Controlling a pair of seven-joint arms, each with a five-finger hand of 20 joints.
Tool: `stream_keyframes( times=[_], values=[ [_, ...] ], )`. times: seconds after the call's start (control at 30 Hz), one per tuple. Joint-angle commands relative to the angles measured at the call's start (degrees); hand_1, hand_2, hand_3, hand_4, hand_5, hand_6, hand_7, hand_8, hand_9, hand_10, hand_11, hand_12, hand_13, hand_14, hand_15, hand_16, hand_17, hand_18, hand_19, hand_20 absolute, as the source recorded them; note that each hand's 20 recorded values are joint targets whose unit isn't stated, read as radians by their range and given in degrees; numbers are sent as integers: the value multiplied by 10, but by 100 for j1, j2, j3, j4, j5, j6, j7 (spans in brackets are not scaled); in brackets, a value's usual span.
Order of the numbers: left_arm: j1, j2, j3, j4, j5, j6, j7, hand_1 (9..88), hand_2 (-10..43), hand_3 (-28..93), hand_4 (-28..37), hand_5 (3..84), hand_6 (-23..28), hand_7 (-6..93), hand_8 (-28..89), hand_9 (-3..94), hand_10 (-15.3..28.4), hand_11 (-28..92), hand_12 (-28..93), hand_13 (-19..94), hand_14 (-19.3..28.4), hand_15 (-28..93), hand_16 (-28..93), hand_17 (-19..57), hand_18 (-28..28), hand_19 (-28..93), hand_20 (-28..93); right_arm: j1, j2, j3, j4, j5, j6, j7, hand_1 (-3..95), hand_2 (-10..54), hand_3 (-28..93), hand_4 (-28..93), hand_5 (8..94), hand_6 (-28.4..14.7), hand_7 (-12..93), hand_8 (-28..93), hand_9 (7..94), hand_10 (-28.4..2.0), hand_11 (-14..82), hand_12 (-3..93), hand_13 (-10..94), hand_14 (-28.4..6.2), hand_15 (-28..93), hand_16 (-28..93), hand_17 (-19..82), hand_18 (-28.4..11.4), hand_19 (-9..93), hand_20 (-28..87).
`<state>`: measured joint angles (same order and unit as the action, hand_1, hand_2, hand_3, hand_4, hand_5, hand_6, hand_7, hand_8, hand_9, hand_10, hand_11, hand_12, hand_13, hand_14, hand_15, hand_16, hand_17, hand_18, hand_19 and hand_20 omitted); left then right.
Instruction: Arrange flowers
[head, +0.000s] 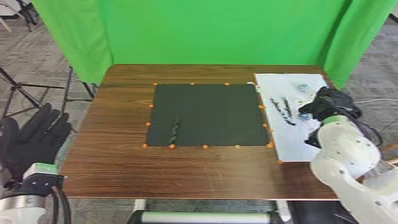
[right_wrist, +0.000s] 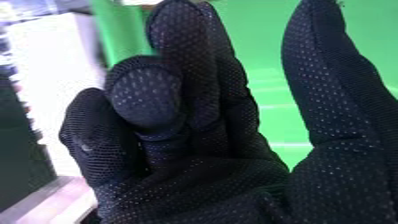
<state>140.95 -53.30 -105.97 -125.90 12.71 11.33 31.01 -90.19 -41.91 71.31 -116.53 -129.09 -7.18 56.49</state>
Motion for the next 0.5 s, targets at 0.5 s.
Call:
stream_keyframes(
  times=[0.5],
  values=[
    [200, -59, -95, -91, 96, 327, -67, 256, 133, 667, -283, 389, 87, 156, -100, 310, 153, 218, 89, 211, 143, 336, -106, -49, 98, 278, 58, -1089, 152, 762, 190, -27, -1016, 617, 331, -95, 702, -267, 692, -75, 162, -97, 792, -158, 404, 320, 769, -108, 655, 376, 586, -183, 932, 512]
  ],
)
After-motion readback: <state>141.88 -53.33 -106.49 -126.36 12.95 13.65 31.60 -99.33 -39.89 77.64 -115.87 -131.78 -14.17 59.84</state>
